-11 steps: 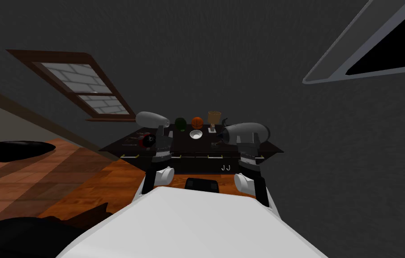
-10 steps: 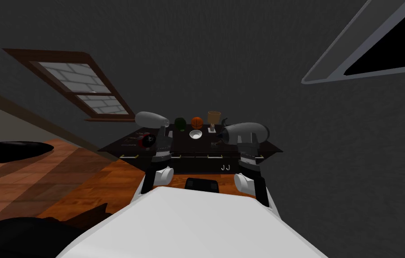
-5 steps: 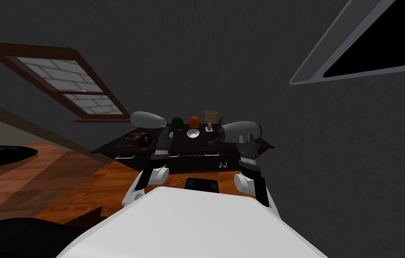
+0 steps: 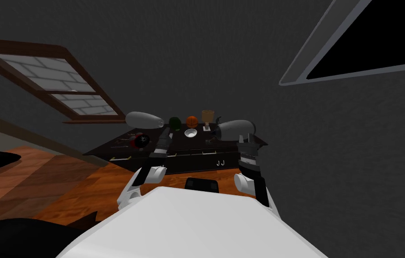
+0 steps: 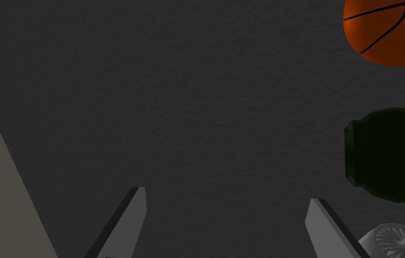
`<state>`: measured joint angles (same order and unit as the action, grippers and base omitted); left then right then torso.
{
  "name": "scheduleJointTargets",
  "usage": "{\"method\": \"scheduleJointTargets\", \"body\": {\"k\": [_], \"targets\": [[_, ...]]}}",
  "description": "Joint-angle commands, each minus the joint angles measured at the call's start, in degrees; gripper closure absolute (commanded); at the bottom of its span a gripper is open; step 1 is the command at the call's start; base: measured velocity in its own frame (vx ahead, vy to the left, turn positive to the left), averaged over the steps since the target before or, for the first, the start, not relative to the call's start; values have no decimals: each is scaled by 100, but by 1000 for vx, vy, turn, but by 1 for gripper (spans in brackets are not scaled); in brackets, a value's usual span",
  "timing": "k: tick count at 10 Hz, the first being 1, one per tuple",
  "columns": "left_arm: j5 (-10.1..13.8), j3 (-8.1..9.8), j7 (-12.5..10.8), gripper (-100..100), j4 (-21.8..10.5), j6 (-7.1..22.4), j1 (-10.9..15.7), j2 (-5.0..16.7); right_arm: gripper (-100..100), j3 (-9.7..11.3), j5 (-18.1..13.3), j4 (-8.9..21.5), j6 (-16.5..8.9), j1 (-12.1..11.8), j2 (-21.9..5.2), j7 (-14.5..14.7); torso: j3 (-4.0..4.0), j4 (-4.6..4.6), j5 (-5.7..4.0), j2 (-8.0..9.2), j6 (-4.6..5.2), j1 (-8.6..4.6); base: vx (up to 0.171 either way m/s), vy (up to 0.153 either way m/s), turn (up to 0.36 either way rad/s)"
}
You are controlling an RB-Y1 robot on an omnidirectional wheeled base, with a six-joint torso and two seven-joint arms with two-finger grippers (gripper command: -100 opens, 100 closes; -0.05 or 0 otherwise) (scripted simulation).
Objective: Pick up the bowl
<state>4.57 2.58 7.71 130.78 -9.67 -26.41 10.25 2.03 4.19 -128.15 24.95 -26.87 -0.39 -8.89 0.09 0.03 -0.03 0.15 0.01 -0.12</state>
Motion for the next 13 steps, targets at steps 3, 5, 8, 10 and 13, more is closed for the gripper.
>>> {"method": "scheduleJointTargets", "body": {"k": [3, 5, 8, 10, 13], "targets": [[61, 214, -83, -100, -60, 578, 113, 199, 0, 0, 0, 0, 0, 0, 0, 0, 1, 1, -1, 2, 0, -6, -38, -48, -67], [100, 358, -140, -100, -97, 911, 174, 315, 0, 0, 0, 0, 0, 0, 0, 0, -2, -1, -1, -3, 0, -3, -26, -41, -89], [178, 664, -268, -100, -180, 1455, 310, 526, 0, 0, 0, 0, 0, -1, 0, 0, 0, 0, -1, -1, -2, -3, -35, -55, -96], [178, 664, -268, -100, -180, 1658, 310, 526, 0, 0, 0, 0, 0, -1, 0, 0, -2, -1, -2, -4, -3, -5, -19, -33, -31], [255, 990, -416, -100, -277, 2202, 465, 715, 0, -1, 0, 0, 0, -1, 0, 0, -2, -1, 0, -5, -3, 4, -27, -39, -113]]}}
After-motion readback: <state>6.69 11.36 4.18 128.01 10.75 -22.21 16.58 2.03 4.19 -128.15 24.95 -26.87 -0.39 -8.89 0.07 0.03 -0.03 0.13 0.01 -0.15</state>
